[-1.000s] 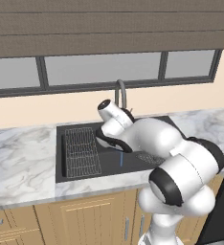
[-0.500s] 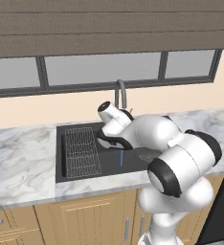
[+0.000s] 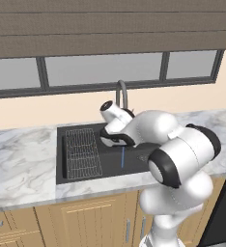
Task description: Soak the sponge with water for a few seconds and then drop it inside the sink.
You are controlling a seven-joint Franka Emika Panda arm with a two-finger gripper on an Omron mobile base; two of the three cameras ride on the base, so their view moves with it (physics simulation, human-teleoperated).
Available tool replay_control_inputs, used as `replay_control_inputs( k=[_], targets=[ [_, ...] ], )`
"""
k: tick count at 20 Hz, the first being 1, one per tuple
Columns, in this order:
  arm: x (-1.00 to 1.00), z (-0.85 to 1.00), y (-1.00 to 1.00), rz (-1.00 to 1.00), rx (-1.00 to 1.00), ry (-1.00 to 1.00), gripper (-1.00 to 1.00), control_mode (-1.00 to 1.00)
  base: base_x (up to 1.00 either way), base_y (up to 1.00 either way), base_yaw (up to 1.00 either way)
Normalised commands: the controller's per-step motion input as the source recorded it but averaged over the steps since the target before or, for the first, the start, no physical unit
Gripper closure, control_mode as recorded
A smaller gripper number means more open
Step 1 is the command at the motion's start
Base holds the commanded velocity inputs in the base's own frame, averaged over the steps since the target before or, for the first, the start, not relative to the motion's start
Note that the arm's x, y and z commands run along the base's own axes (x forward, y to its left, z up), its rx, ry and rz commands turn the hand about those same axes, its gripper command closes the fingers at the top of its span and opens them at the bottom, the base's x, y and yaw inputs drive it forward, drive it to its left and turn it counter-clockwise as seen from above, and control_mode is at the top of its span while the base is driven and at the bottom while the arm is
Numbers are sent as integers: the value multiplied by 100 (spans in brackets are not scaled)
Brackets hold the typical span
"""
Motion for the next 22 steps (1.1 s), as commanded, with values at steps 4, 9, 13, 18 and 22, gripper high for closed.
replay_control_inputs(
  k=[4, 9, 13, 18, 22],
  targets=[
    [29, -6, -11, 0, 0, 0, 100, -100, 0, 0, 0],
    [24, -14, -2, 0, 0, 0, 100, -100, 0, 0, 0],
    [28, -19, 0, 0, 0, 0, 100, -100, 0, 0, 0],
    [32, -21, 2, -1, -1, 0, 100, -100, 0, 0, 0],
    [28, -17, 19, -4, -2, 0, 100, -100, 0, 0, 0]
  ],
)
